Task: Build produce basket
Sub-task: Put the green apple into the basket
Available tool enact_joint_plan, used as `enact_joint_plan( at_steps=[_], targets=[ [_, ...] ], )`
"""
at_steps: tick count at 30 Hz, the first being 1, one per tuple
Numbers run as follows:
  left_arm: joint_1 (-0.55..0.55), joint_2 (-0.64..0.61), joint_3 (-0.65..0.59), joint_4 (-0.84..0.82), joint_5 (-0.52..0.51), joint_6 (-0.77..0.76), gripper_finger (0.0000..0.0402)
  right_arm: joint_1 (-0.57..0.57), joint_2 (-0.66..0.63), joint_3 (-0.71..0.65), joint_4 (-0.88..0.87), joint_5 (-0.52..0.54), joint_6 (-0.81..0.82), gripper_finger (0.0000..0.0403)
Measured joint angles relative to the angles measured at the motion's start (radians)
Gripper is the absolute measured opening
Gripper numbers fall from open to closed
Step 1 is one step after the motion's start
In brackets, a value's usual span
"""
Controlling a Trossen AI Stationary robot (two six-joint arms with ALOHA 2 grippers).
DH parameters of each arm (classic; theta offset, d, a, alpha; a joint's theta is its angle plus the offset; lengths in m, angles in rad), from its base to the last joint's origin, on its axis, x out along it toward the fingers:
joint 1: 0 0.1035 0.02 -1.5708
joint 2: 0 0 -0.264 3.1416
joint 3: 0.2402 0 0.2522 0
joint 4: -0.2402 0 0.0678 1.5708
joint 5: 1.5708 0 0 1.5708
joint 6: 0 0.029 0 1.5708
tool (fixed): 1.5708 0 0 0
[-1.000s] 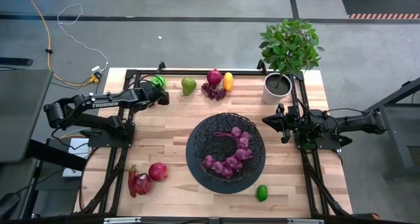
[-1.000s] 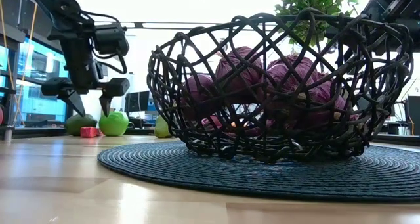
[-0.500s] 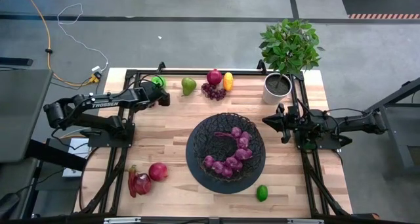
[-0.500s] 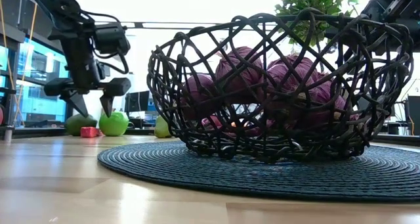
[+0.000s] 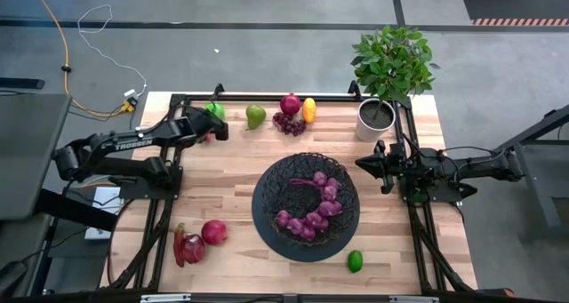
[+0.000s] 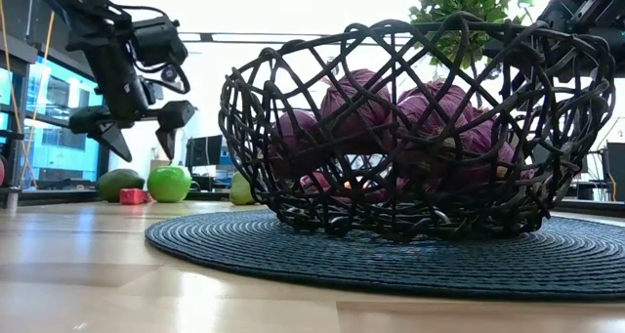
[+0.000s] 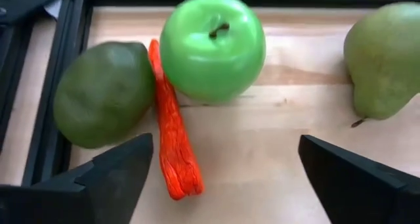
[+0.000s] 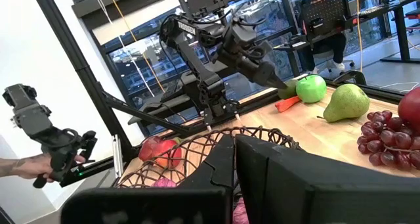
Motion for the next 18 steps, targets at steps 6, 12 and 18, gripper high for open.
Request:
enact_joint_plan(
  at_steps=[6,12,18],
  targets=[
    [0.033,-0.005,0.000,0.050,0.010,0.040,0.0393,0.000,0.000,0.000,0.000,0.000,0.003,0.0000],
    [0.038,-0.005,0.000,0.089,0.070,0.041,0.0395,0.000,0.000,0.000,0.000,-0.001,0.003,0.0000],
    [0.055,0.002,0.030,0.118,0.117,0.007,0.0395,0.000,0.000,0.000,0.000,-0.001,0.003,0.0000]
  ],
)
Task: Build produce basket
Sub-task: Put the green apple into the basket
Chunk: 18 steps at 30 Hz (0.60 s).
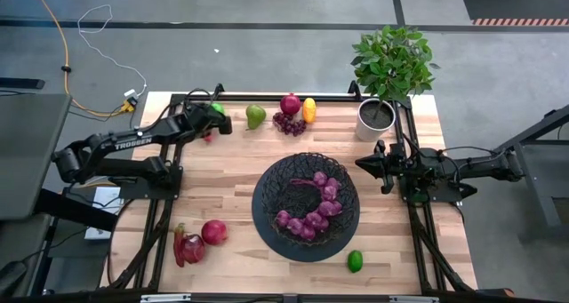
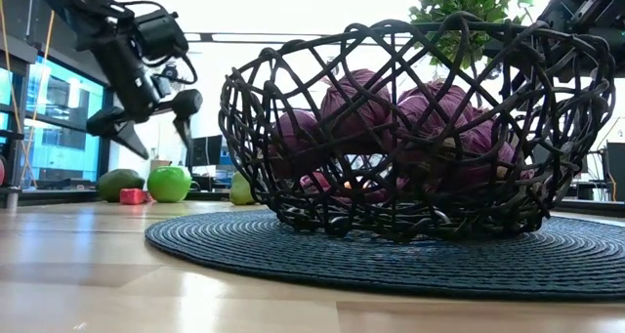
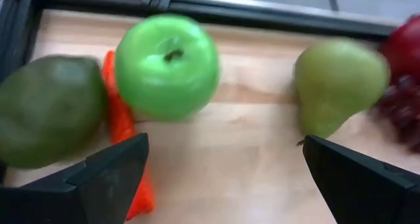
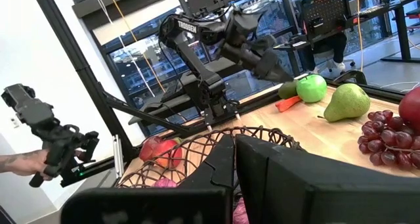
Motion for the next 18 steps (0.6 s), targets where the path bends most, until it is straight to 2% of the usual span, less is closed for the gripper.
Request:
enact_joint_plan(
  at_steps=[5,13,18],
  targets=[
    [0.063,0.059,0.088,-0.012,0.032,0.005,0.0395,0.000,0.000,0.000,0.000,0.000,0.000,0.0000],
    [0.168,0.271,0.225,-0.097,0.099,0.063,0.0395,0.000,0.000,0.000,0.000,0.000,0.000,0.0000],
    [0.178,0.357,0.321,-0.200,0.068,0.103,0.0395,0.000,0.000,0.000,0.000,0.000,0.000,0.0000]
  ],
)
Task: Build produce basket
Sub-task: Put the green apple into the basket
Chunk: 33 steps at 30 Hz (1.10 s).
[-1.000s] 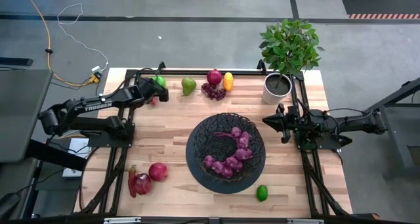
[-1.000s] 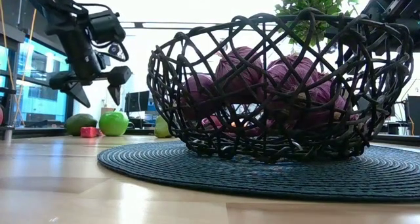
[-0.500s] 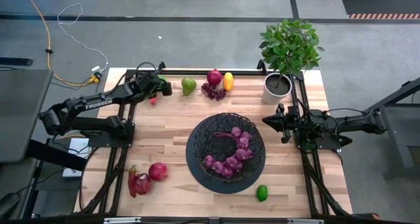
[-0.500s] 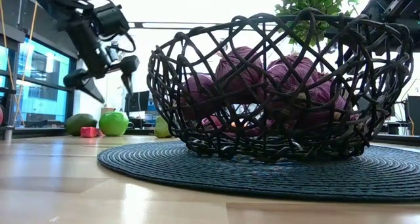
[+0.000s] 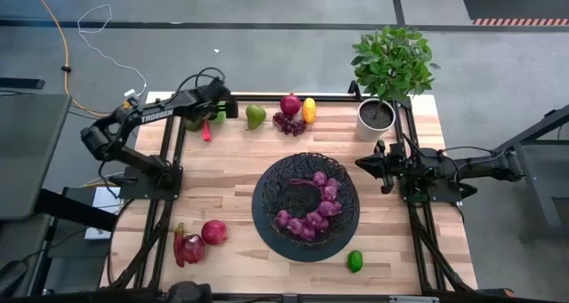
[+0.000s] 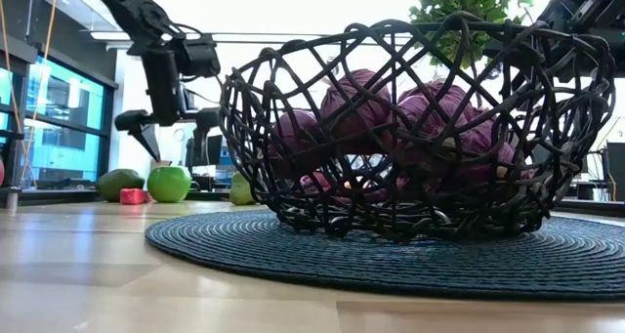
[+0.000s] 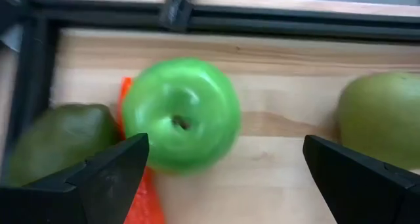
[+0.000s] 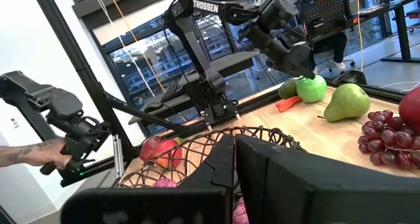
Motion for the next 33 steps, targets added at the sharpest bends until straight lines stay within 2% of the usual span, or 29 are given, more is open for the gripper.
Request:
enact_joint_plan(
  at_steps=[8,21,25,33],
  targets=[
    [0.002,0.006,0.052,-0.029,-0.094,0.026,0.0395,0.000,0.000,0.000,0.000,0.000,-0.002,0.0000],
    [0.010,0.006,0.039,0.006,-0.105,0.007,0.0391,0.000,0.001,0.000,-0.020,0.000,0.000,0.0000],
    [0.004,0.006,0.039,-0.014,-0.105,-0.033,0.0357,0.000,0.001,0.000,-0.019,0.000,0.000,0.0000],
    [0.006,0.016,0.039,-0.021,-0.105,-0.047,0.0240,0.000,0.001,0.000,-0.019,0.000,0.000,0.0000]
  ],
)
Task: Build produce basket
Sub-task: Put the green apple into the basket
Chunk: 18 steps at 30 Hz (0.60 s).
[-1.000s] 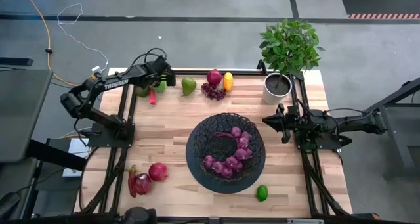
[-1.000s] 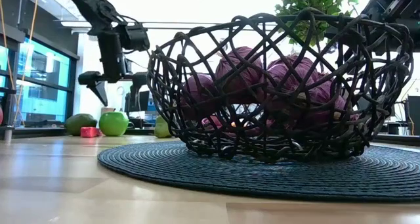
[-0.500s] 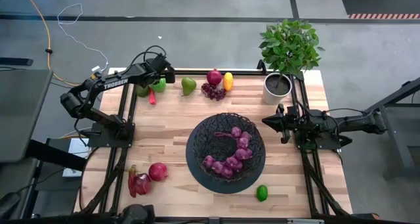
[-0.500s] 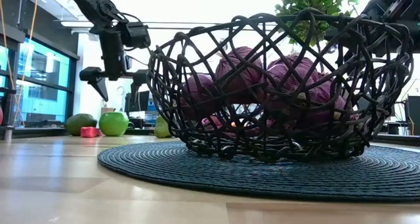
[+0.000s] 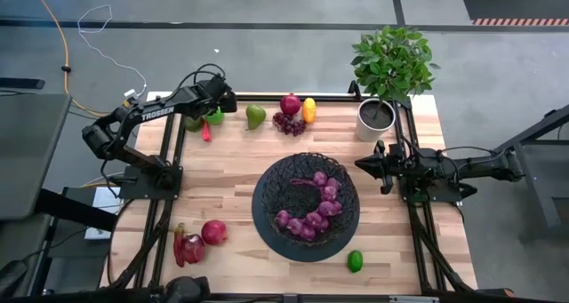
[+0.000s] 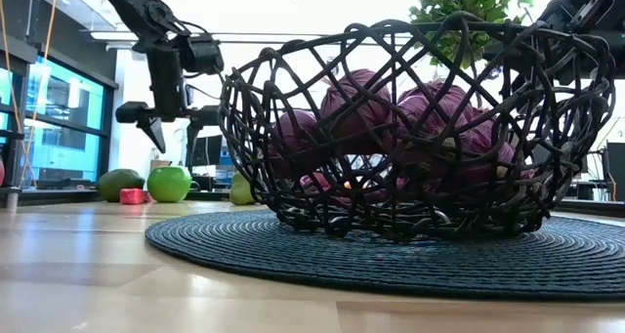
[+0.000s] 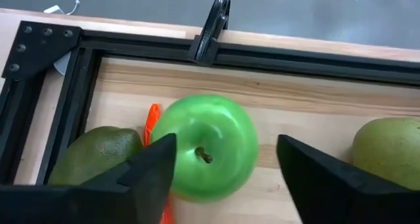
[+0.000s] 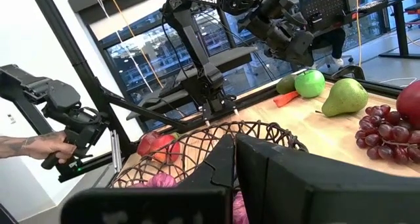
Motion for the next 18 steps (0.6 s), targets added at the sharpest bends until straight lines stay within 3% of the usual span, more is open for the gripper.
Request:
enact_joint_plan(
  at_steps=[6,18],
  targets=[
    [0.000,0.036,0.000,-0.001,0.029,-0.013,0.0199,0.000,0.000,0.000,0.000,0.000,0.024,0.0000],
    [0.000,0.038,-0.001,-0.055,-0.012,-0.032,0.0195,0.000,0.000,0.000,0.001,0.000,0.034,0.0000]
  ],
)
